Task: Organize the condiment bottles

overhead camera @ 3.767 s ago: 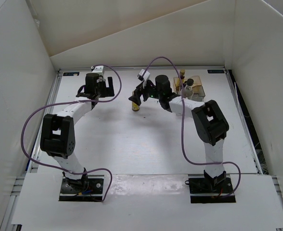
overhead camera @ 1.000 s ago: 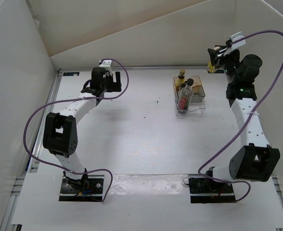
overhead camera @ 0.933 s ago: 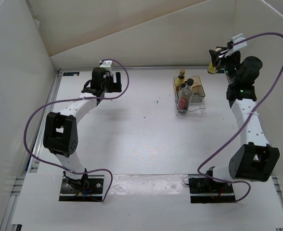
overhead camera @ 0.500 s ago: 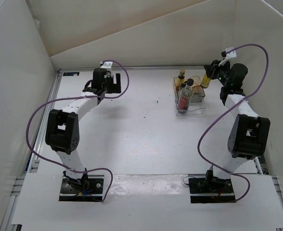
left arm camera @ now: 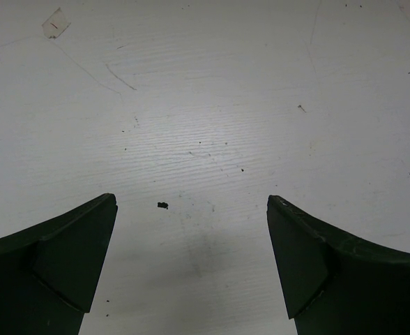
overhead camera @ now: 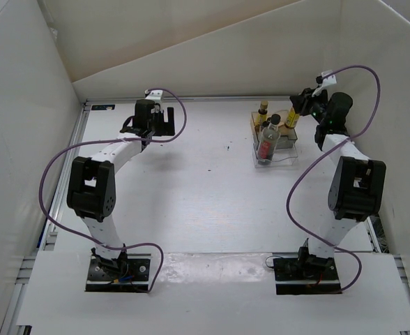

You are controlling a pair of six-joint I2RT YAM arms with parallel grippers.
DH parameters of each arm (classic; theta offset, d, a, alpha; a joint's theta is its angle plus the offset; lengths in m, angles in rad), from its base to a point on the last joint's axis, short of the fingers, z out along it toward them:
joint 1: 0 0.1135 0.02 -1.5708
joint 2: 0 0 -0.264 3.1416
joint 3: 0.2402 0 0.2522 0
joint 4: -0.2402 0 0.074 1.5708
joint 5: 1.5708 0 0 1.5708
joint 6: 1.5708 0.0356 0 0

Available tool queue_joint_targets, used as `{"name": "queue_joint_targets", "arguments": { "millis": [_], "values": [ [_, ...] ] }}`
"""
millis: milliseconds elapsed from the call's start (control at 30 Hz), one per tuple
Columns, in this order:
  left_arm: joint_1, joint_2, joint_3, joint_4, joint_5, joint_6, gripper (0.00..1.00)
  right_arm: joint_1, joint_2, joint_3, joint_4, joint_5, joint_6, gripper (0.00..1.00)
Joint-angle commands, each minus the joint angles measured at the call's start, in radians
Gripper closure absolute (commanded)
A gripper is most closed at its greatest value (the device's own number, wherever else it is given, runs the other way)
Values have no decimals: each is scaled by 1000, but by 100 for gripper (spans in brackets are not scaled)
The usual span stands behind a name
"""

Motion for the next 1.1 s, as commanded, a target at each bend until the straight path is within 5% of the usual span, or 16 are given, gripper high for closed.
{"name": "queue_joint_targets", "arguments": {
  "millis": [0,1067],
  "values": [
    [3,0,42,6,0,-7,0,-7,42,98,83,-21,23,100],
    [0,115,167,-40,-9,-1,0,8,399,449,-28,-78,50,100]
  ]
}}
